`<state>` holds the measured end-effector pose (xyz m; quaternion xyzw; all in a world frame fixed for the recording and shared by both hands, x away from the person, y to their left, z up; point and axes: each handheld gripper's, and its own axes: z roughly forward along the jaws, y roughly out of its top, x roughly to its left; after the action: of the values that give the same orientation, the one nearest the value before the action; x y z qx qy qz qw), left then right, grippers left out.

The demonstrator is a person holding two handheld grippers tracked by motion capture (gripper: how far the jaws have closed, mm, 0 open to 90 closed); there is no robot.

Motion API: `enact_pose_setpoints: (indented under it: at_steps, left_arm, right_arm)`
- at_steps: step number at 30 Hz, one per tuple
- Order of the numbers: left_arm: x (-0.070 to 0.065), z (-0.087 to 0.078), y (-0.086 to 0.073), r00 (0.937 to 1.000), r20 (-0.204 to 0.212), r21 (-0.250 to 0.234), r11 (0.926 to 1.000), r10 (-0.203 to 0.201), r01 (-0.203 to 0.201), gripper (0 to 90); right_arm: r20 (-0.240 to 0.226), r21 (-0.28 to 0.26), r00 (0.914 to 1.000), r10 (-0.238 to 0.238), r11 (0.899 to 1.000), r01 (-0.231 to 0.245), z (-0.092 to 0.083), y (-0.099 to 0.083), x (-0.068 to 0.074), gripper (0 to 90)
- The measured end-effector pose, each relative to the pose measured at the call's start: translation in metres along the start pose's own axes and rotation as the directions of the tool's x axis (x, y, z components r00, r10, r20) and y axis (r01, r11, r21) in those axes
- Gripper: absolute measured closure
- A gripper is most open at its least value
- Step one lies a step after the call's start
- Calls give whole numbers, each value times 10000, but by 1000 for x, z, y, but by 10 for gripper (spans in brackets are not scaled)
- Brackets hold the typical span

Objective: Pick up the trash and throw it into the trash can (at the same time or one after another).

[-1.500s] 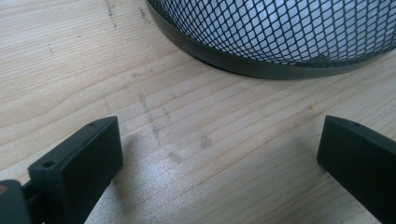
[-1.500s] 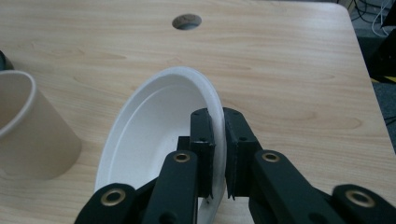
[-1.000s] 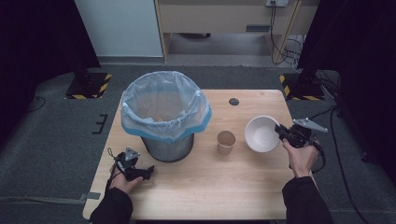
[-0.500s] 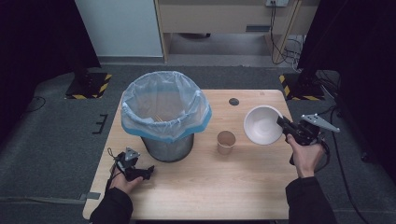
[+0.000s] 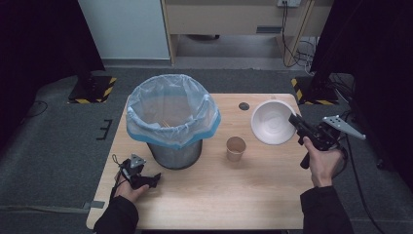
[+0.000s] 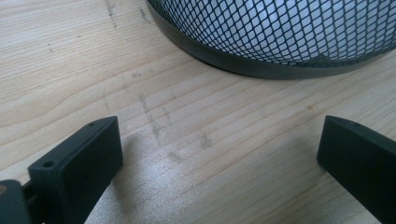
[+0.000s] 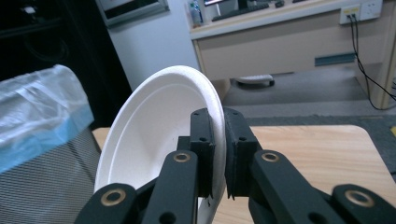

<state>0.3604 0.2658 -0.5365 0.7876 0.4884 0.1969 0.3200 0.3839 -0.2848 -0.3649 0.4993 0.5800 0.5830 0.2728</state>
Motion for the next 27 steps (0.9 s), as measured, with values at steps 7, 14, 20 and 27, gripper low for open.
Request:
enact_pose_setpoints:
  at_steps: [7,14,20,27]
  left_arm:
    - [0,0,0,10000,0,1,10000,2,-2,0]
    - [0,0,0,10000,-2,-1,10000,1,-1,0]
    - [0,0,0,10000,-3,1,10000,4,-4,0]
    - [0,0,0,10000,-1,3,10000,5,-5,0]
  right_arm:
    - [-425,-478,9991,27,9988,-47,-5,9,7,840]
    - [-877,-985,9958,279,9945,-365,-11,20,14,840]
    - [-1405,-1564,9893,382,9858,-603,-14,36,26,841]
    - [-1880,-2128,9819,249,9749,-655,-14,58,47,840]
